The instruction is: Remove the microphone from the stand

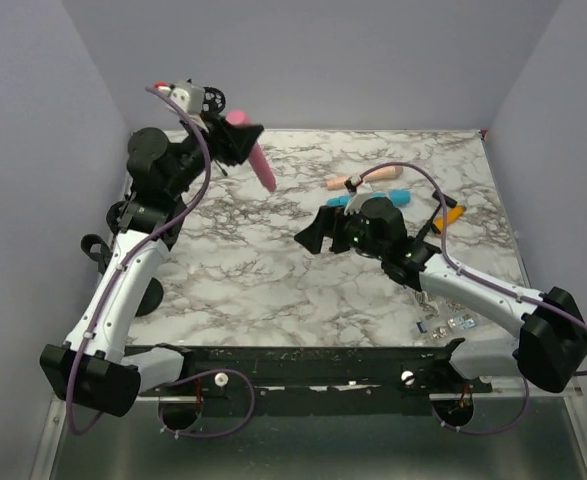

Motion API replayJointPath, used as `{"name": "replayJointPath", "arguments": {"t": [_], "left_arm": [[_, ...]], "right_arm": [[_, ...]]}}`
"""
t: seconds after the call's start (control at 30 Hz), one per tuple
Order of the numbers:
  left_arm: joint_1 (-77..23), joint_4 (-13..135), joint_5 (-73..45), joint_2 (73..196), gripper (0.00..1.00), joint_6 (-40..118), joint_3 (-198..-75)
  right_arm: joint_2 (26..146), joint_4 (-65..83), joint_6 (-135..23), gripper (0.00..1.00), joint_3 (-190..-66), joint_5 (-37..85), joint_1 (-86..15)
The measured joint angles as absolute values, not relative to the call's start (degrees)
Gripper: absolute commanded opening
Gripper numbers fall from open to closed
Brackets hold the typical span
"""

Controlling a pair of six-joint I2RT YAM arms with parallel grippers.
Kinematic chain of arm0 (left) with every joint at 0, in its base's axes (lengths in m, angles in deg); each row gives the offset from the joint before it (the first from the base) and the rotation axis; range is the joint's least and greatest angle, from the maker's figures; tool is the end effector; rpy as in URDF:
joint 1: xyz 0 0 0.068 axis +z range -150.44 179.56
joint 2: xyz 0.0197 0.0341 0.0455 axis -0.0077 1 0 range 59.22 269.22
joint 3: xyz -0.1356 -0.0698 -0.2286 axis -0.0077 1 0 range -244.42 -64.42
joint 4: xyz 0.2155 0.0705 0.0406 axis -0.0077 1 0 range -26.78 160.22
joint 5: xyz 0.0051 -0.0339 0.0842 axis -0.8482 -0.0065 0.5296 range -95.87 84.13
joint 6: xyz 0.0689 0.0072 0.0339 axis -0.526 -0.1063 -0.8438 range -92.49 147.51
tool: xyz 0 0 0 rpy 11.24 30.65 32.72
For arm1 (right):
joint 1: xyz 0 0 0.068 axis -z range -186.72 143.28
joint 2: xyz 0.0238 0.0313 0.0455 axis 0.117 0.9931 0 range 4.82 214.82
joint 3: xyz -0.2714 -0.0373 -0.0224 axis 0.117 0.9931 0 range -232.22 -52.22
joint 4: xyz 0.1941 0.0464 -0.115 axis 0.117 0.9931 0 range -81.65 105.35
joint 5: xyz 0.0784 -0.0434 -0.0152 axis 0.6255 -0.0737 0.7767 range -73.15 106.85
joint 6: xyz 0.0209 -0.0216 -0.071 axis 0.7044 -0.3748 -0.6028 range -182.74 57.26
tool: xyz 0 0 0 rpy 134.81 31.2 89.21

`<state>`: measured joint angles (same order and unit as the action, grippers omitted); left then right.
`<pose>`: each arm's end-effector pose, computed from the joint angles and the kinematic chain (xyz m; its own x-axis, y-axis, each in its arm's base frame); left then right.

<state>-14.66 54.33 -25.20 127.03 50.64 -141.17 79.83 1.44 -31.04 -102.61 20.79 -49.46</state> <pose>0.2355 -0.0820 0.4936 0.0619 -0.3981 -0.9152 0.6107 0.7404 -0.2808 0.2182 0.2077 0.2946 -0.5710 0.1861 -0.7996 -0.4996 0.6940 0.5184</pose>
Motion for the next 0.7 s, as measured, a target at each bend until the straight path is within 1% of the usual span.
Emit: {"name": "replayJointPath", "arguments": {"t": [0.17, 0.33, 0.43, 0.6, 0.7], "left_arm": [[-15.8, 60.9, -37.8, 127.7, 0.00, 50.4, -130.9], [-19.3, 62.0, -44.1, 127.3, 0.00, 49.9, -124.4], [-22.5, 61.5, -48.0, 128.2, 0.00, 51.0, -124.0], [-26.0, 60.6, -54.2, 132.7, 0.00, 54.1, -126.5], [-26.1, 60.7, -56.1, 134.7, 0.00, 56.4, -126.9]], "right_arm": [[78.7, 2.4, -29.7, 1.00, -96.6, 28.0, -49.5], [75.9, 0.2, -27.8, 0.99, -90.9, 34.8, -49.5], [73.2, 0.0, -29.3, 0.97, -91.6, 36.2, -49.5], [69.6, 0.3, -32.4, 0.91, -96.8, 36.3, -49.5], [67.6, -1.3, -32.7, 0.84, -97.1, 36.3, -49.5]]}}
